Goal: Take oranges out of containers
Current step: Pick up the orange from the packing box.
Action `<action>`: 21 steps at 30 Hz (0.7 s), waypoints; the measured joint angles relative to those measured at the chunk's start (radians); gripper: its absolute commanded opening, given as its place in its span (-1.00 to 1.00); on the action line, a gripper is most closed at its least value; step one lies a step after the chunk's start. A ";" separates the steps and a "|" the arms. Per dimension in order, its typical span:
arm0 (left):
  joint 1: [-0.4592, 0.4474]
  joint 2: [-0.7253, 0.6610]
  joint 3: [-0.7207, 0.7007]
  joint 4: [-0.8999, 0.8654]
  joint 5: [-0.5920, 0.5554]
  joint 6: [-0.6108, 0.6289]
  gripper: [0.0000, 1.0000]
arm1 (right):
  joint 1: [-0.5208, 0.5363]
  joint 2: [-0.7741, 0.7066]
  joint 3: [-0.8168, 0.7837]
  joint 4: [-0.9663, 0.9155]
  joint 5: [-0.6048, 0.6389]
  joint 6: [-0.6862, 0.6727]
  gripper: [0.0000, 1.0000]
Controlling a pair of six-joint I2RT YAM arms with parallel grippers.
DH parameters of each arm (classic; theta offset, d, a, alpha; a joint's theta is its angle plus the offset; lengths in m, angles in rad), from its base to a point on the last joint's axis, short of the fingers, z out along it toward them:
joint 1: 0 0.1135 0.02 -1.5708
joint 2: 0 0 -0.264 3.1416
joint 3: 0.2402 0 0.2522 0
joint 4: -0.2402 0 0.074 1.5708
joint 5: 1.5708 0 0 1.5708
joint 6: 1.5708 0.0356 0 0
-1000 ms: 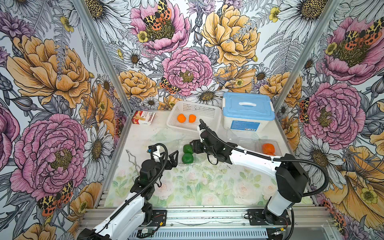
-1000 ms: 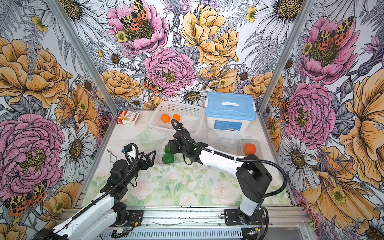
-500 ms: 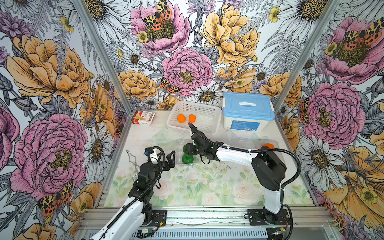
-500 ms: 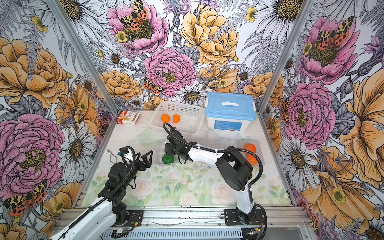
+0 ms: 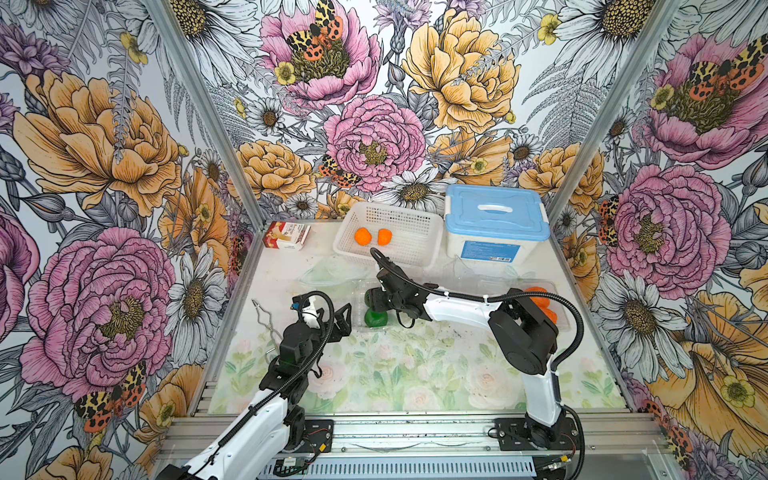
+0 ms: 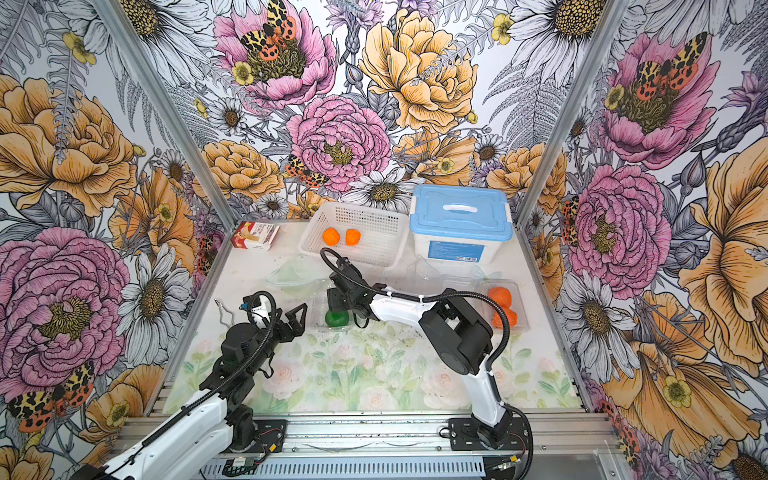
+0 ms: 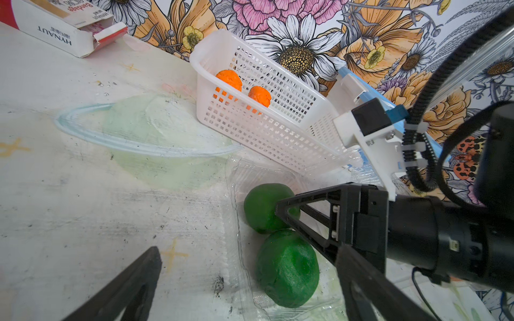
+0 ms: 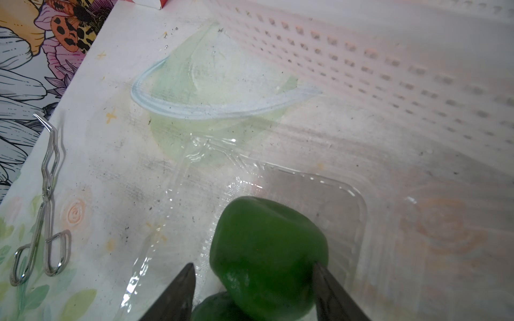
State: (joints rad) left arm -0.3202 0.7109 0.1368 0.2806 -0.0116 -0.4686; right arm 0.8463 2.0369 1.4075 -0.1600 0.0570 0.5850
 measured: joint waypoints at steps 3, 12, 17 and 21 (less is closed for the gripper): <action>0.000 0.000 0.000 0.000 0.000 0.000 0.98 | 0.002 0.005 0.003 0.000 0.003 0.000 0.32; 0.000 0.002 0.000 0.000 0.000 0.000 0.98 | 0.002 0.045 0.043 -0.002 0.025 -0.003 0.34; 0.000 0.017 0.000 0.002 -0.001 0.000 0.98 | 0.002 0.060 0.053 -0.001 0.028 -0.004 0.24; -0.001 0.026 0.000 0.007 -0.001 0.000 0.98 | 0.002 0.060 0.053 -0.002 0.030 -0.010 0.08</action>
State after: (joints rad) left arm -0.3214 0.7372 0.1368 0.2878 -0.0124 -0.4686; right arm 0.8478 2.0972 1.4609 -0.1616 0.0872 0.5747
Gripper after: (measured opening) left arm 0.987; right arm 0.559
